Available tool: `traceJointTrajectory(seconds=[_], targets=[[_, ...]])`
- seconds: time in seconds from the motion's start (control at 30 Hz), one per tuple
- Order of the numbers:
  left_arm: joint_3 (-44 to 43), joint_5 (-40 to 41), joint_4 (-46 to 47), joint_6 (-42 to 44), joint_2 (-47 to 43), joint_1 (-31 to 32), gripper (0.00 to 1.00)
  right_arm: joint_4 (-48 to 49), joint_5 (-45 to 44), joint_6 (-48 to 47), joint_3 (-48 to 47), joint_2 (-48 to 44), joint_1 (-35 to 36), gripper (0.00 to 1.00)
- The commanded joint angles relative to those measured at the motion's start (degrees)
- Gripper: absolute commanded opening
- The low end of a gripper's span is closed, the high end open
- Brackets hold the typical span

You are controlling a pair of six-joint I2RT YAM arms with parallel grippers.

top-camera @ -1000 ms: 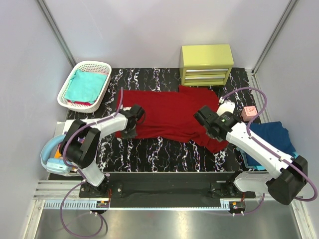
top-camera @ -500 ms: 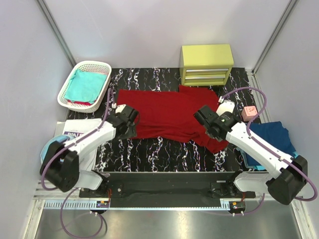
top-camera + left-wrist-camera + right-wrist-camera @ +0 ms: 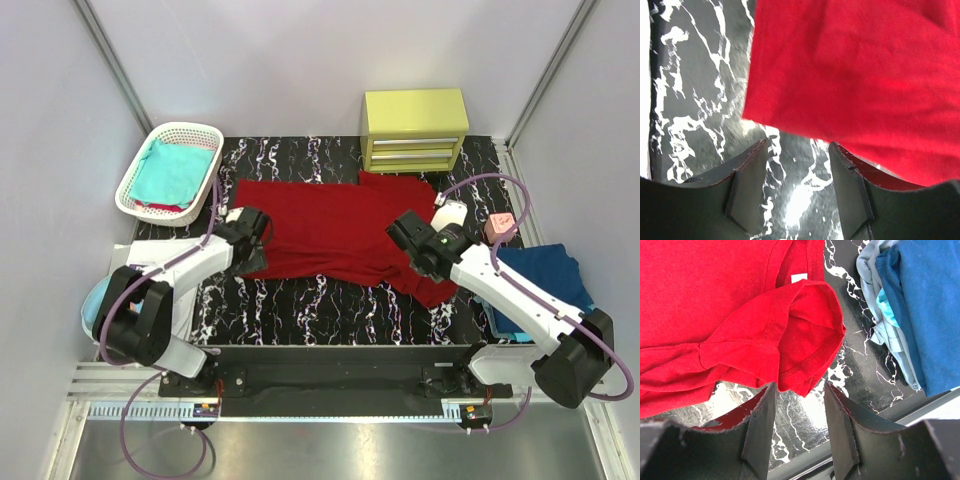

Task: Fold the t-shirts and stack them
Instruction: Fold the flattened tshirt in 1/3 of the way

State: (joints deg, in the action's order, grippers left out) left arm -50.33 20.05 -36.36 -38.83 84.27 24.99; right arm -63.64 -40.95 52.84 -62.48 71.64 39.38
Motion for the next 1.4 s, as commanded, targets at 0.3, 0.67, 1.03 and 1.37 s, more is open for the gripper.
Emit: traceJointTrajectory(seconds=[0.3,0.67,1.03,1.37], targets=[[-1.88,-7.75,5.60,2.79,6.87,-5.39,0.51,0.44,-2.38,-0.37,-0.19,-1.15,0.35,0.50],[-0.04,-7.66,-2.48,1.21,1.27,-2.41,0.00,0.79,-2.91,-0.81,-1.50,1.14,0.26,0.50],[3.13,-13.10,-15.58,-4.41,-6.31,2.60,0.00,2.55,-1.59,-0.98,-2.21,3.42,0.26,0.50],[4.97,-17.15,-19.63,-6.70,-6.93,9.28,0.00,2.73,-0.36,-1.25,-1.60,3.25,0.26,0.50]])
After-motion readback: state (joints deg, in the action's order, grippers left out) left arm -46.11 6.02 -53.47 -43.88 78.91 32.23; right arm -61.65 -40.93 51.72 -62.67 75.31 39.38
